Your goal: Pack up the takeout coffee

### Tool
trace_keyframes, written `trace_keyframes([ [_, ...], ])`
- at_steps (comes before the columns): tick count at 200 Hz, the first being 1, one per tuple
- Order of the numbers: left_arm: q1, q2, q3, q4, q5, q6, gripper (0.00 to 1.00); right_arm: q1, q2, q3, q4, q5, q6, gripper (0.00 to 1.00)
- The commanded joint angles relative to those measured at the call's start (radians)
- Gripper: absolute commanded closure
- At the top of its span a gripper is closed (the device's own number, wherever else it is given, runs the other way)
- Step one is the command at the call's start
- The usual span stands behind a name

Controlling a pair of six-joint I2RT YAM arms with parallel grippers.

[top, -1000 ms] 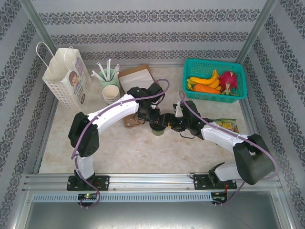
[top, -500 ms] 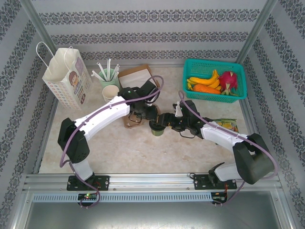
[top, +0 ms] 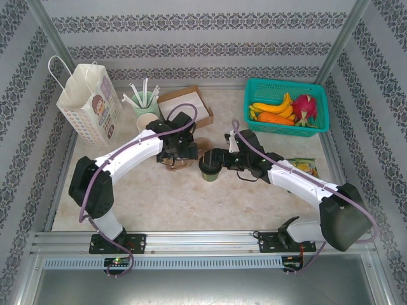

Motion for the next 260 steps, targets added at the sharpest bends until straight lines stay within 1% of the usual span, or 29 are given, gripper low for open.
trace_keyframes([
  [1,0.002,0.021,-0.012,-0.003,0.038,-0.034,0.01,0.028,0.023,0.045,-0.072,0.086,-0.061,0.02],
  [13,0.002,0.028,-0.016,-0.003,0.044,-0.039,0.00,0.044,0.029,0.057,-0.102,0.126,-0.074,0.02],
  [26,0.003,0.033,-0.025,-0.001,0.048,-0.043,0.00,0.053,0.034,0.065,-0.114,0.139,-0.085,0.02],
  [62,0.011,0.047,-0.061,0.027,0.101,-0.060,0.00,0.074,0.065,0.091,-0.136,0.142,-0.110,0.02],
  [105,0.011,0.050,-0.066,0.034,0.119,-0.058,0.00,0.097,0.102,0.122,-0.149,0.138,-0.129,0.02],
  [135,0.012,0.047,-0.069,0.032,0.119,-0.059,0.00,0.102,0.113,0.129,-0.171,0.206,-0.116,0.02],
  [147,0.012,0.045,-0.069,0.032,0.117,-0.059,0.00,0.101,0.113,0.131,-0.182,0.226,-0.107,0.05],
  [178,0.011,0.047,-0.069,0.033,0.120,-0.059,0.00,0.103,0.138,0.138,-0.212,0.231,-0.115,0.14],
  [209,0.012,0.053,-0.070,0.039,0.131,-0.058,0.00,0.104,0.177,0.100,-0.239,0.255,-0.122,0.23],
  [231,0.011,0.039,-0.077,0.062,0.143,-0.054,0.00,0.104,0.201,0.097,-0.312,0.287,-0.145,0.28],
  [260,0.011,-0.008,-0.094,0.110,0.142,-0.050,0.00,0.101,0.163,0.120,-0.358,0.313,-0.169,0.29],
])
